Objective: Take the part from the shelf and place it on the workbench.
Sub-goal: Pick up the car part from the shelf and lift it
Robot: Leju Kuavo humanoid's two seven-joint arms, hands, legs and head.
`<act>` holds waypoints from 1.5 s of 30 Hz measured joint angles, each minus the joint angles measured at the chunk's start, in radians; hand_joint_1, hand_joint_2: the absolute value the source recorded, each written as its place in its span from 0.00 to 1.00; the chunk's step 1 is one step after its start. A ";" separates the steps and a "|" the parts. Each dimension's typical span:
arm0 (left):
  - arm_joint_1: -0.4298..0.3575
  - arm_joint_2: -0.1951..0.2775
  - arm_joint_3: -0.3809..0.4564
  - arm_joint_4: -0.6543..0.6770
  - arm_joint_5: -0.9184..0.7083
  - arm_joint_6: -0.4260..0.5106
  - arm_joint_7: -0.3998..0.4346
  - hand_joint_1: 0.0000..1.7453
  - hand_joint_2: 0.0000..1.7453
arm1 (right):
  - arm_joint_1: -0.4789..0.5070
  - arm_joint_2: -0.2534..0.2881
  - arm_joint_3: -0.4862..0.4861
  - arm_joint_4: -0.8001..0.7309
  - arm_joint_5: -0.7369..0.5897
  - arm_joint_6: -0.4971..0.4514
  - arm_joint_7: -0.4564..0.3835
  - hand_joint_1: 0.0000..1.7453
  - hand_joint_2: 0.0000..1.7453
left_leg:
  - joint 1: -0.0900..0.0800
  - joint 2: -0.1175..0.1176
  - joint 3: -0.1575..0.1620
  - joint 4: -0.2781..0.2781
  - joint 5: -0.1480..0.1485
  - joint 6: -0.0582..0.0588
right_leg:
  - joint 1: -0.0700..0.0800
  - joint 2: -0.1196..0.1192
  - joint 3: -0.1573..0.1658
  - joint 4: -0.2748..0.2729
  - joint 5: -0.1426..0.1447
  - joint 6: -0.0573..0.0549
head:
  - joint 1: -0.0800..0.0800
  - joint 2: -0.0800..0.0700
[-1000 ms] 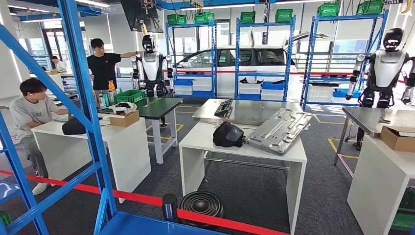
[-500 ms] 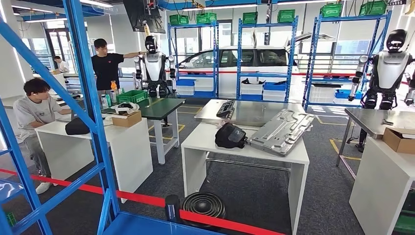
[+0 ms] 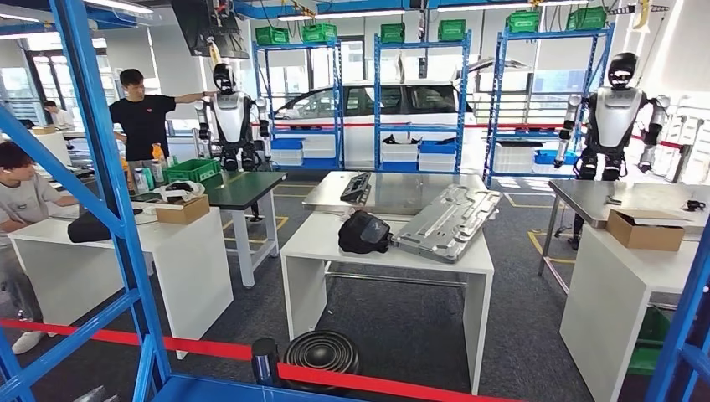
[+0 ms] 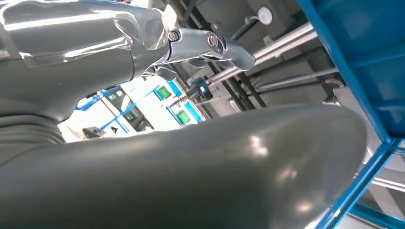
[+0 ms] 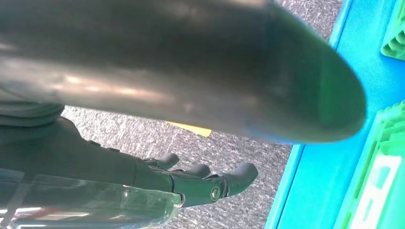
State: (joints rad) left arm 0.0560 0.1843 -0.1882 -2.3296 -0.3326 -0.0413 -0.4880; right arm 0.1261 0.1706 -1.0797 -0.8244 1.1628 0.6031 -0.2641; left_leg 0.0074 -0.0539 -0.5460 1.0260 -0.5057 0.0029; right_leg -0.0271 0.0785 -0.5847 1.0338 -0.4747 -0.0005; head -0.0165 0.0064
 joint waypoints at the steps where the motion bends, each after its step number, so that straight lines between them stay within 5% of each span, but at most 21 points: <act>1: -0.001 0.000 0.000 0.000 0.000 0.000 -0.003 0.00 0.00 | -0.002 -0.001 -0.006 0.004 0.003 -0.003 -0.001 0.00 0.00 | 0.000 0.009 0.004 -0.008 0.002 0.004 | -0.001 0.005 -0.003 -0.003 0.004 0.006 | -0.001 0.000; 4: -0.001 -0.003 -0.001 0.001 -0.001 0.001 -0.009 0.00 0.00 | -0.005 -0.004 -0.019 0.013 0.006 -0.007 -0.002 0.00 0.00 | 0.004 0.037 0.020 -0.041 0.022 0.019 | 0.003 -0.035 -0.033 0.044 -0.020 0.010 | 0.002 0.000; 8: 0.000 -0.005 -0.001 0.004 -0.003 0.001 -0.012 0.00 0.00 | -0.014 -0.008 -0.026 0.023 0.007 -0.008 -0.003 0.00 0.00 | -0.001 0.080 0.020 -0.047 0.025 0.025 | 0.002 -0.066 -0.140 0.257 -0.098 0.010 | 0.005 0.000; 9: 0.000 -0.005 -0.001 0.006 -0.003 0.001 -0.012 0.00 0.00 | -0.014 -0.008 -0.027 0.025 0.007 -0.009 -0.003 0.00 0.00 | -0.001 0.089 0.020 -0.047 0.024 0.025 | 0.002 -0.068 -0.137 0.251 -0.090 0.017 | 0.006 0.000; 11: 0.000 -0.006 -0.001 0.008 -0.003 0.001 -0.012 0.00 0.00 | -0.013 -0.011 -0.028 0.027 0.007 -0.009 -0.003 0.00 0.00 | -0.002 0.106 0.023 -0.045 0.020 0.020 | 0.002 -0.091 -0.073 0.130 -0.040 0.031 | 0.007 0.000; 14: -0.001 -0.006 -0.001 0.008 -0.003 0.001 -0.013 0.00 0.00 | -0.018 -0.015 -0.029 0.030 0.007 -0.010 -0.003 0.00 0.00 | -0.012 0.127 0.025 -0.036 0.010 0.006 | 0.007 -0.131 0.005 -0.018 0.003 0.019 | 0.007 0.000; 16: -0.002 -0.007 -0.002 0.008 -0.003 0.001 -0.013 0.00 0.00 | -0.018 -0.016 -0.031 0.033 0.007 -0.010 -0.004 0.00 0.00 | -0.013 0.141 0.027 -0.035 0.008 -0.001 | 0.009 -0.116 0.004 -0.023 0.006 0.004 | 0.006 0.000; 18: -0.002 -0.007 -0.001 0.008 -0.003 0.001 -0.013 0.00 0.00 | -0.018 -0.015 -0.033 0.034 0.007 -0.011 -0.004 0.00 0.00 | -0.006 0.126 0.020 -0.019 -0.008 -0.012 | 0.005 -0.098 0.003 -0.025 0.010 -0.005 | 0.005 0.000; 22: 0.002 -0.005 -0.002 0.009 -0.013 0.004 -0.016 0.00 0.00 | -0.020 -0.016 -0.038 0.036 0.014 -0.011 -0.007 0.00 0.00 | 0.004 0.062 -0.081 0.202 -0.121 -0.027 | 0.001 -0.061 0.001 -0.026 0.016 -0.016 | 0.002 0.000; 24: 0.005 -0.003 -0.003 0.009 -0.028 0.010 -0.020 0.00 0.00 | -0.021 -0.016 -0.044 0.039 0.029 -0.011 -0.013 0.00 0.00 | 0.004 0.058 -0.109 0.253 -0.122 -0.026 | 0.003 -0.040 0.001 -0.026 0.017 -0.018 | 0.002 0.000; 28: 0.005 0.001 -0.005 0.007 -0.043 0.032 -0.020 0.00 0.00 | -0.021 -0.016 -0.052 0.042 0.080 -0.011 -0.036 0.00 0.00 | 0.001 0.036 -0.003 0.028 -0.004 -0.009 | 0.007 -0.008 0.007 -0.026 0.019 -0.014 | 0.001 0.000; 31: 0.014 -0.002 -0.004 0.000 -0.054 0.048 -0.016 0.00 0.00 | -0.020 -0.024 -0.053 0.050 0.121 -0.019 -0.052 0.00 0.00 | -0.006 0.031 0.016 -0.028 0.004 0.003 | 0.008 0.002 0.000 -0.028 0.026 0.001 | 0.000 0.000; 33: 0.033 -0.010 0.000 -0.004 -0.083 0.075 -0.008 0.00 0.50 | -0.020 -0.030 -0.054 0.062 0.137 -0.025 -0.069 0.00 0.00 | -0.002 0.037 0.021 -0.041 0.016 0.015 | 0.008 -0.009 -0.009 -0.021 0.022 0.010 | 0.002 0.000; 35: 0.066 -0.014 0.008 -0.002 -0.142 0.143 0.009 0.00 1.00 | -0.020 -0.031 -0.059 0.067 0.152 -0.014 -0.092 0.00 0.00 | 0.001 0.047 0.027 -0.056 0.028 0.028 | 0.011 -0.040 -0.043 0.049 -0.017 0.007 | 0.005 0.000; 37: 0.105 -0.010 0.022 0.006 -0.204 0.214 0.036 0.00 1.00 | -0.015 -0.020 -0.067 0.047 0.179 0.019 -0.116 0.00 0.00 | -0.003 0.056 0.022 -0.057 0.032 0.032 | 0.011 -0.061 -0.103 0.181 -0.078 0.002 | 0.006 0.000; 39: 0.147 -0.006 0.045 0.012 -0.267 0.255 0.079 0.00 1.00 | -0.005 -0.003 -0.077 0.012 0.219 0.054 -0.144 0.00 0.00 | -0.004 0.064 0.019 -0.056 0.032 0.032 | 0.010 -0.066 -0.128 0.253 -0.101 0.007 | 0.007 0.000; 40: 0.172 -0.005 0.061 0.013 -0.301 0.268 0.103 0.00 1.00 | -0.001 0.004 -0.082 -0.004 0.239 0.066 -0.158 0.00 0.00 | -0.005 0.067 0.019 -0.055 0.031 0.031 | 0.009 -0.068 -0.111 0.230 -0.089 0.014 | 0.008 0.000; 42: 0.223 -0.010 0.096 0.013 -0.374 0.286 0.146 0.00 1.00 | 0.003 0.014 -0.095 -0.028 0.275 0.080 -0.182 0.00 0.00 | -0.005 0.072 0.020 -0.051 0.029 0.027 | 0.008 -0.074 -0.031 0.091 -0.045 0.025 | 0.008 0.000; 45: 0.288 -0.022 0.151 0.013 -0.470 0.306 0.198 0.00 1.00 | 0.004 0.030 -0.121 -0.059 0.323 0.091 -0.210 0.00 0.00 | -0.011 0.076 0.017 -0.041 0.022 0.012 | 0.012 -0.079 0.037 -0.037 -0.018 0.015 | 0.007 0.000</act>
State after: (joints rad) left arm 0.3443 0.1619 -0.0370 -2.3166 -0.8031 0.2647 -0.2897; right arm 0.1302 0.2003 -1.2006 -0.8834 1.4855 0.6941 -0.4737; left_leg -0.0035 0.0218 -0.5293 0.9851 -0.4841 0.0148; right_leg -0.0153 -0.0002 -0.5478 0.9964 -0.4926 0.0144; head -0.0097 0.0065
